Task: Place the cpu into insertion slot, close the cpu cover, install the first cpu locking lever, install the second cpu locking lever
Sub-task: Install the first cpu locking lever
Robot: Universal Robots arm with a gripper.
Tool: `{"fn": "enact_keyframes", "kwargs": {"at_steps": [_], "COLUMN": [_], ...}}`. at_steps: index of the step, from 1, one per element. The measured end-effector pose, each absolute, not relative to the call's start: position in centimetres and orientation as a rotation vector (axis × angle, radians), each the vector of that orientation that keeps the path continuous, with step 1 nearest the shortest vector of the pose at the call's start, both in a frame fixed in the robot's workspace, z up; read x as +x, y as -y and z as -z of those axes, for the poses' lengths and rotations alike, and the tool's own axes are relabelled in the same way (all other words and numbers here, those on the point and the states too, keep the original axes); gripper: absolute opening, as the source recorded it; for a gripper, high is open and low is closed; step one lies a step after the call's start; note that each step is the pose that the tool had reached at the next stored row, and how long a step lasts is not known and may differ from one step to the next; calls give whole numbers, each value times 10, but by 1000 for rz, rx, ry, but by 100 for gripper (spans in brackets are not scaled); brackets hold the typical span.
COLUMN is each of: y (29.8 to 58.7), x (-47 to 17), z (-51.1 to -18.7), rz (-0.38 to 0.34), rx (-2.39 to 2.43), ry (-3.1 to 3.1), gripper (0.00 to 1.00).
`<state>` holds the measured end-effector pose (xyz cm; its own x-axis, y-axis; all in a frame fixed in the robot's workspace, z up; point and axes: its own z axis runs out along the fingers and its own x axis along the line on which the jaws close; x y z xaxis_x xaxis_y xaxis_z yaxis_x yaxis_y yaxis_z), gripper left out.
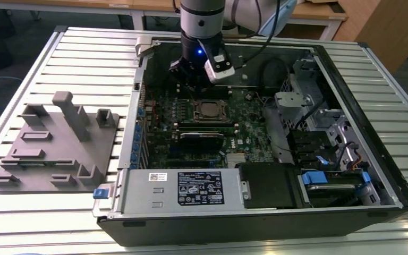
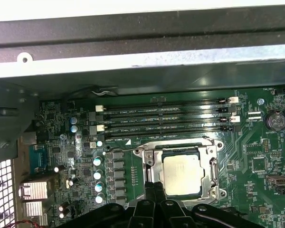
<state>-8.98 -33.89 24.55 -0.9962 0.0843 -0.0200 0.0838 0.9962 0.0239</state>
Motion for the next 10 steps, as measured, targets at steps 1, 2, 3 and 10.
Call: {"fn": "enact_keyframes", "kwargs": {"at_steps": [1,2,3,10], "y": [339,339,339,339], "x": [-90,-90,-90,-95], "z": [-246,-246,-246,-246], "rz": [-36,-36,-36,-48], "rx": [131,131,131,132], "ry": [-3118,-3118,-3118,-3118], "gripper": [11,11,11,11]}}
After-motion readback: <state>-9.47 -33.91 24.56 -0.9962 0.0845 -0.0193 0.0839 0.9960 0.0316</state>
